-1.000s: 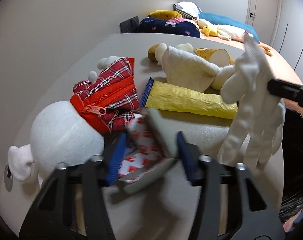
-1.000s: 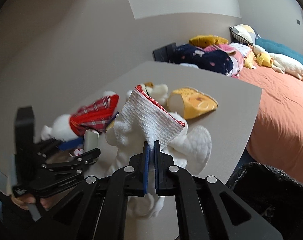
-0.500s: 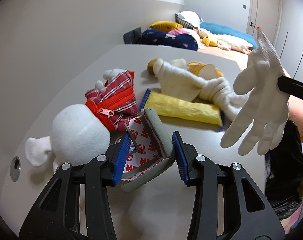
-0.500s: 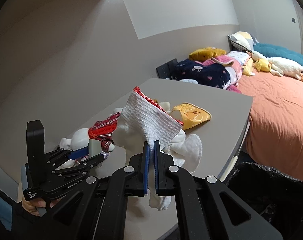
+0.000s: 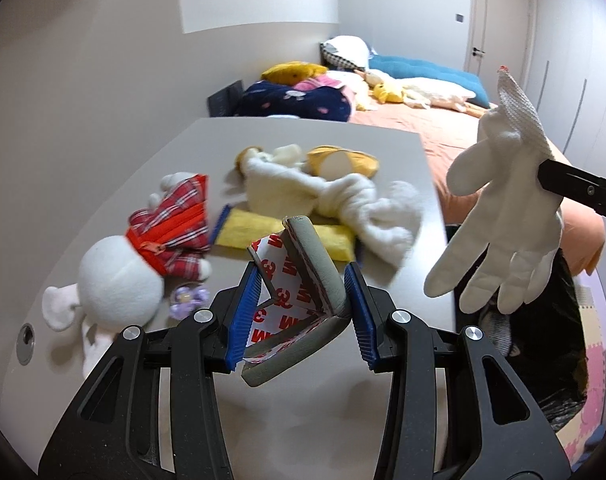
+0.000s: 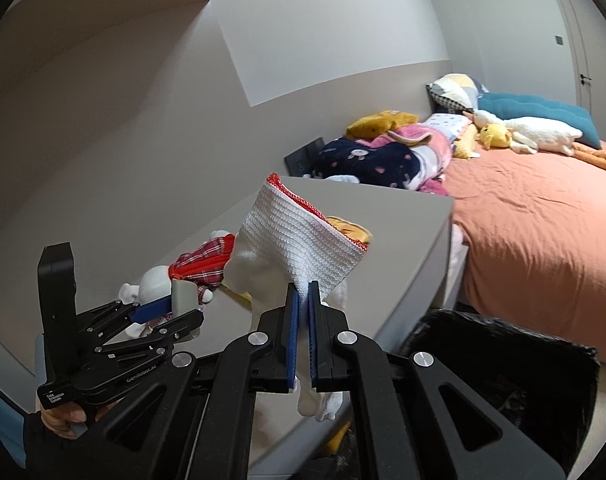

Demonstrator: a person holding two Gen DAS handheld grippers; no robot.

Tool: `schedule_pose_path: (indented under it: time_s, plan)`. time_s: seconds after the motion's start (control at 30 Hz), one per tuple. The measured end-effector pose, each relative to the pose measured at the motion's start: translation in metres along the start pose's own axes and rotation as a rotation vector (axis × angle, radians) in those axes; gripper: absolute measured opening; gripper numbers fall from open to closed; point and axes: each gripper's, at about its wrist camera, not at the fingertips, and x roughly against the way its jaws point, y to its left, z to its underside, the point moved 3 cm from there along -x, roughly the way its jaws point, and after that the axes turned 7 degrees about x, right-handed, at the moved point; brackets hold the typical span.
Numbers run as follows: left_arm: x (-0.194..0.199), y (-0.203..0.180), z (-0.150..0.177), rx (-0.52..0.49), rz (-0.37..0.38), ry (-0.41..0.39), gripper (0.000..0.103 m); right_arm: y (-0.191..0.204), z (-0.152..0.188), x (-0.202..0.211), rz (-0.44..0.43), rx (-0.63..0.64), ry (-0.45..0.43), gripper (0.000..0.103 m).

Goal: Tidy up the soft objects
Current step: 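Carry the box and gloves over the black bin and release both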

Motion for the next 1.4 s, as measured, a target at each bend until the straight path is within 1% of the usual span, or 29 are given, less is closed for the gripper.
schedule_pose_path:
  time_s: [0.3, 0.73, 1.13, 1.4]
  plan:
    - [-0.002, -0.042, 0.002, -0.056, 0.063, 0.004, 0.043, -0.026, 0.009, 0.035, 0.055, -0.030, -0.030, 0.006]
    - [0.000, -0.111, 0.008, -0.151, 0.158, 0.019, 0.043, -0.066, 0.029, 0.077, 0.141, -0.077, -0.050, 0.006]
    - [-0.003, -0.168, 0.013, -0.239, 0.242, 0.045, 0.043, -0.100, 0.047, 0.111, 0.232, -0.126, -0.061, 0.006]
    - [-0.008, -0.202, 0.022, -0.299, 0.297, 0.074, 0.043, -0.122, 0.059, 0.126, 0.293, -0.168, -0.059, 0.006]
